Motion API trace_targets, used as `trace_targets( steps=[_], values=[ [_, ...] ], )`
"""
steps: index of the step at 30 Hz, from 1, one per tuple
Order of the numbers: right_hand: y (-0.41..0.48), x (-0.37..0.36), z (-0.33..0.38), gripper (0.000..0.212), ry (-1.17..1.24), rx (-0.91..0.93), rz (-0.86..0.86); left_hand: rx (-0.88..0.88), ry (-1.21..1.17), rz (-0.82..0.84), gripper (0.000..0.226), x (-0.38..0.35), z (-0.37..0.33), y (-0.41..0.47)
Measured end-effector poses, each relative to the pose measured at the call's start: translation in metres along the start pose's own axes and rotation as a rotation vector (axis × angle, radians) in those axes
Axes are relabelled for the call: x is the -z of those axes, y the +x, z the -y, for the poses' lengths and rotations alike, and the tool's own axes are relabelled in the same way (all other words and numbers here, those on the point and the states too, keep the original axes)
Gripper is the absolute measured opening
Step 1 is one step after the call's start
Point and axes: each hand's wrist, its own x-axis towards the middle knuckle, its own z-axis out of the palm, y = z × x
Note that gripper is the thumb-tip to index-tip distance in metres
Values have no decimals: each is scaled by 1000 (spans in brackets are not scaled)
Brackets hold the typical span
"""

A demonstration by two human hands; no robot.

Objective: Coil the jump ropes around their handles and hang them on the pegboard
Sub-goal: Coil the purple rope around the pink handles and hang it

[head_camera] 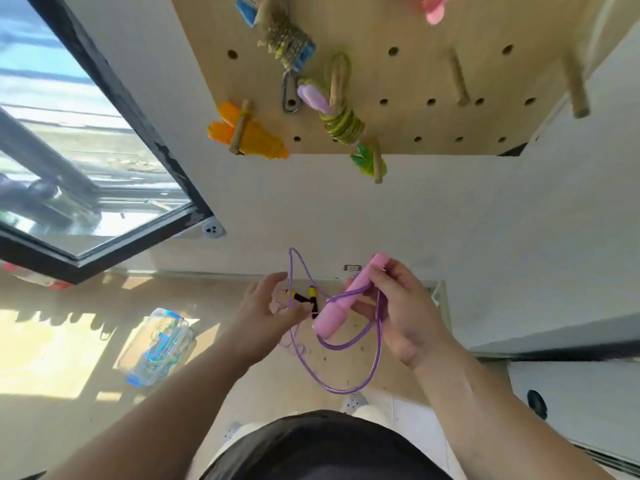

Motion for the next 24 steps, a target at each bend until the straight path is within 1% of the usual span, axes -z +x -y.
trace_targets(
  steps=[4,6,8,11,13,15,17,18,20,22,24],
  values=[
    [-16,14,16,13,167,-14,-37,-124,-251,369,53,-22,-35,-20],
    [-22,22,22,14,215,-12,-38,-191,-319,484,55,-31,-48,-24],
    [-25,31,27,12,253,-5,-35,-206,-293,527,59,-41,-55,-24],
    [-28,48,30,10,229,7,-56,-219,-173,468,51,-58,-66,-26],
    [-28,61,29,9,159,17,-23,-203,-196,375,49,-68,-71,-26],
    [-28,71,26,17,135,6,-16,-201,-228,277,44,-72,-79,-26],
    [-30,76,21,30,134,-27,-51,-200,-231,226,33,-73,-85,-26],
    [-31,77,19,31,139,-33,-62,-190,-222,200,28,-73,-87,-25],
    [-36,76,16,30,158,-40,-72,-181,-221,185,25,-72,-90,-24],
    [-41,73,15,27,189,-32,-75,-184,-208,233,27,-74,-91,-23],
    [-45,69,18,25,212,-19,-75,-182,-114,281,37,-79,-88,-23]
  ],
)
